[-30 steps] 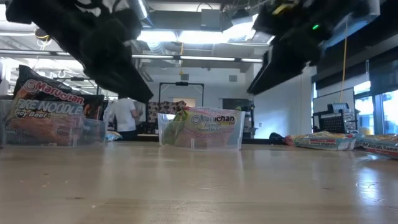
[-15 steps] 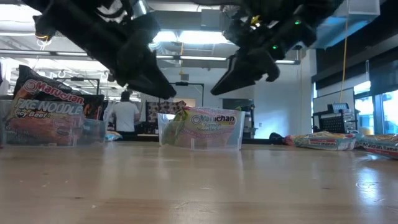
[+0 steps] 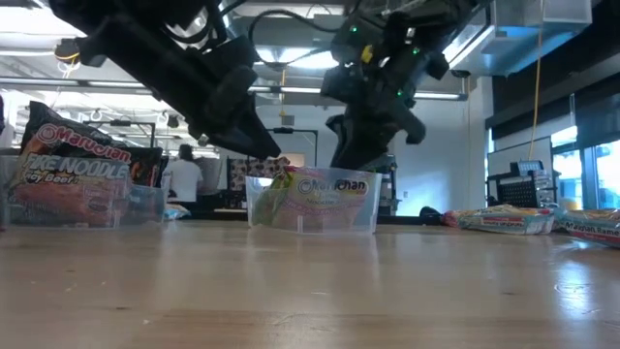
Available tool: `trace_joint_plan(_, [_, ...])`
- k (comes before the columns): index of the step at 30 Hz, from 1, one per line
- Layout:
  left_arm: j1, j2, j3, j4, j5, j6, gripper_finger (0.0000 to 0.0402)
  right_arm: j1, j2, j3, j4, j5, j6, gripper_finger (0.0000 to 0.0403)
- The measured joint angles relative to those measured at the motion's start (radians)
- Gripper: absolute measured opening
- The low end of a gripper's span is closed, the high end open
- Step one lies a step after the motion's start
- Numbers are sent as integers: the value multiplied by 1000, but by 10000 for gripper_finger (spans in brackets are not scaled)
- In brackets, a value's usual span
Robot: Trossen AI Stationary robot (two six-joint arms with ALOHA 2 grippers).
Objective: Sort Maruchan noodles
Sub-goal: Adjust the green noodle packs in the bin
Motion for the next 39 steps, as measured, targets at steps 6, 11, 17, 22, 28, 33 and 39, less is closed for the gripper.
trace_joint_plan(6, [6, 0, 0, 2, 1, 0, 190, 4, 13, 3, 83, 186, -46, 2])
trace_joint_plan(11, [6, 0, 0, 5, 6, 0, 190, -13, 13, 3, 201, 296, -74, 5])
trace_joint_plan(17, [3, 0, 0, 5, 8, 0, 190, -58, 13, 3, 282, 311, -68, 3])
trace_joint_plan(22, [4, 0, 0, 6, 8, 0, 190, -40, -38, 4, 198, 223, -45, 2])
trace_joint_plan(28, [4, -1, 0, 122, 47, 78, 190, -36, -83, 5, 17, 176, 21, 2])
trace_joint_plan(33, [25, 0, 61, 90, 82, 158, 190, -36, -159, 3, -117, 173, 53, 2])
trace_joint_plan(39, [117, 113, 222, -96, 208, 176, 190, -100, -277, -39, -114, 144, 56, 2])
